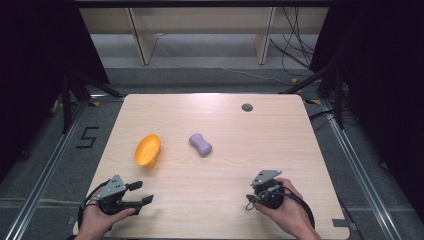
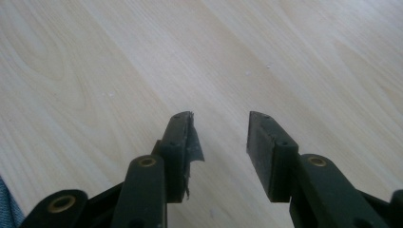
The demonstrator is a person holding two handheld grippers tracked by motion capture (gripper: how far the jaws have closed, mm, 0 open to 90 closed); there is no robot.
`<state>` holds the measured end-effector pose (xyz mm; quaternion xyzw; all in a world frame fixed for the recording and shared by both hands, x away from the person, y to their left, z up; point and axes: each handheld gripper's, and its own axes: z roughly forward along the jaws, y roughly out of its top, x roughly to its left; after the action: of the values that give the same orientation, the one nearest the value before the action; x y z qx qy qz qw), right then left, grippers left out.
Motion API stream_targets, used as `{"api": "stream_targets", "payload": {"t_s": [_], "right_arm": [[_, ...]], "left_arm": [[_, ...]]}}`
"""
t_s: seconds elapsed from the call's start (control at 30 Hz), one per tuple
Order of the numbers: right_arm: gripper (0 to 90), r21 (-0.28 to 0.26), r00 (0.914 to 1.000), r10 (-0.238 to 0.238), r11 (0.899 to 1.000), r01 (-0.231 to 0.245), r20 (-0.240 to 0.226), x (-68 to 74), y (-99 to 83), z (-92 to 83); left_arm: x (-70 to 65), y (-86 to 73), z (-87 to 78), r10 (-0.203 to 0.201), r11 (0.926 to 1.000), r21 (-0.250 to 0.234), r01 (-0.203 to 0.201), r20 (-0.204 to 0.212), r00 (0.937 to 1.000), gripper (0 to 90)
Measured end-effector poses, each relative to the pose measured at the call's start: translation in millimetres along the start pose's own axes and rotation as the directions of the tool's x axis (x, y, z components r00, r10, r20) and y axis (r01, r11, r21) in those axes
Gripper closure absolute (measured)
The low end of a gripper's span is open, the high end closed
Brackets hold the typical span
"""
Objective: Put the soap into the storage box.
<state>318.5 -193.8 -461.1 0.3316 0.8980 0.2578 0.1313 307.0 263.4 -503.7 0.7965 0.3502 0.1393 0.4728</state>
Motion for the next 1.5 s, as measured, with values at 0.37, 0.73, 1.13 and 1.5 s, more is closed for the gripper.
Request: {"api": "stream_targets", "payload": {"t_s": [0.37,0.73,1.13,1.5], "right_arm": [[55.2,-0.033,0.9989,0.046,0.998,-0.046,-0.002,-5.6,-1.3,9.2],[54.2,-0.035,0.9959,0.090,0.995,-0.090,-0.009,-16.2,-5.9,6.4],[52.8,-0.035,0.9956,0.094,0.995,-0.094,-0.010,-14.3,-5.8,7.0],[52.2,-0.027,0.9932,0.115,0.993,-0.116,-0.019,-12.8,-6.2,7.4]], "left_arm": [[2.0,0.4,3.3,0.006,1.0000,0.004,-0.006,0.006,1.0000,30.3],[-0.1,2.7,7.3,-0.002,0.9997,0.025,0.002,0.012,0.9999,29.0],[-5.2,77.6,35.0,0.320,0.9400,0.119,-0.320,0.019,0.9474,28.1],[-1.0,124.3,92.7,0.021,0.9753,0.220,-0.016,-0.020,0.9996,33.1]]}}
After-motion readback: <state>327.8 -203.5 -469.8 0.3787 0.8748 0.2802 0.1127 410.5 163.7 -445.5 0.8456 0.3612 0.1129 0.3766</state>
